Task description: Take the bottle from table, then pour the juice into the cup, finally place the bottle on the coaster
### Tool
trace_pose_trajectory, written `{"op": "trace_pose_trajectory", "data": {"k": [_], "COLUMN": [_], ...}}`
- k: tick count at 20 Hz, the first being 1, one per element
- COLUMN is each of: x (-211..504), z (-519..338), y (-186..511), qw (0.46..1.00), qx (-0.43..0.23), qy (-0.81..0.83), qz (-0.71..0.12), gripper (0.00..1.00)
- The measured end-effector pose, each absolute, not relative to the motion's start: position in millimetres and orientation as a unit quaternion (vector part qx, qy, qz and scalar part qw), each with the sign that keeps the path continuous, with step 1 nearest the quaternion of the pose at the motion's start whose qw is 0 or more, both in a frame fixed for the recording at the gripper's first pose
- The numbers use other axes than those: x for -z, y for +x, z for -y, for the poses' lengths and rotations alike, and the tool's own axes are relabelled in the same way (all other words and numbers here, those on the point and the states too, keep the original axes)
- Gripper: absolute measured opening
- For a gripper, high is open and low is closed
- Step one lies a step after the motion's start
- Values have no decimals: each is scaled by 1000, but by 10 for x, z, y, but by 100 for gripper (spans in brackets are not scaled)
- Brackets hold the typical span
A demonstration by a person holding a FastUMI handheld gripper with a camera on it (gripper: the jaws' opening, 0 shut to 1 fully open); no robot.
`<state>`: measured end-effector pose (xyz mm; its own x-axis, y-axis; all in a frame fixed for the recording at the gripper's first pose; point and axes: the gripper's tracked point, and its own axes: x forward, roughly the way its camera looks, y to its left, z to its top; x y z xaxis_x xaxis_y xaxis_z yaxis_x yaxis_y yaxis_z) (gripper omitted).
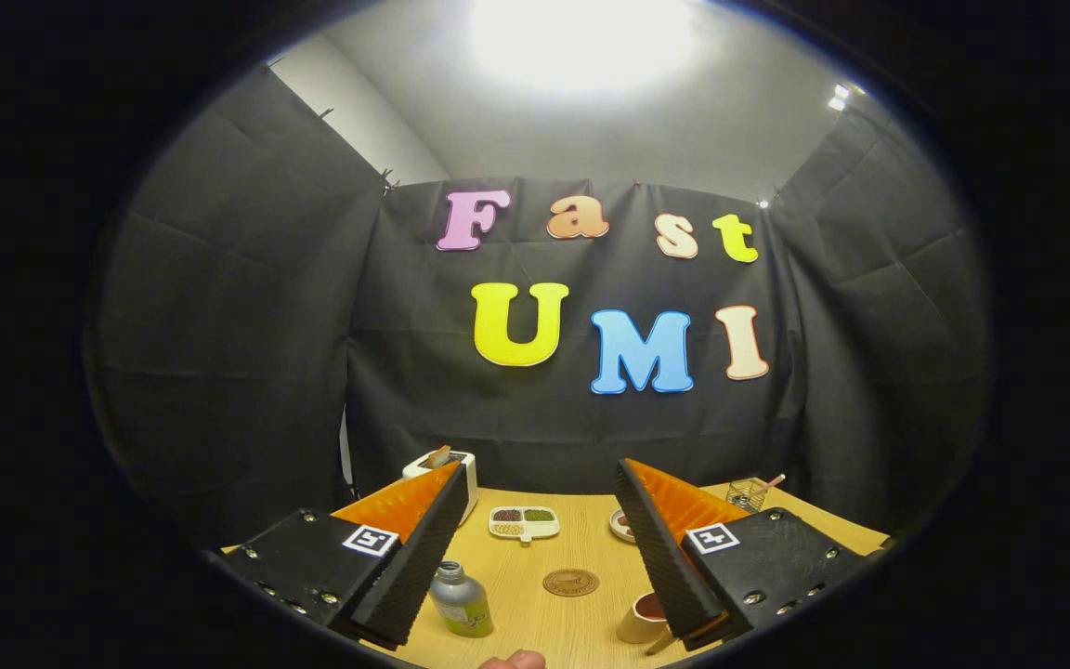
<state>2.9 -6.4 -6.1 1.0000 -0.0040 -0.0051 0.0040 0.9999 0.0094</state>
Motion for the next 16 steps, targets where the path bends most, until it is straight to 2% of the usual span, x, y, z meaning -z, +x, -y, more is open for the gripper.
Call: {"op": "trace_pose_trajectory", "data": {"k": [11,16], "x": [139,387], "z": [-113,-260], "y": [78,141], "qw": [1000,1000], "qx": [-8,-9], "qy": [21,4], "qz": [11,-2], "gripper": [97,97]}}
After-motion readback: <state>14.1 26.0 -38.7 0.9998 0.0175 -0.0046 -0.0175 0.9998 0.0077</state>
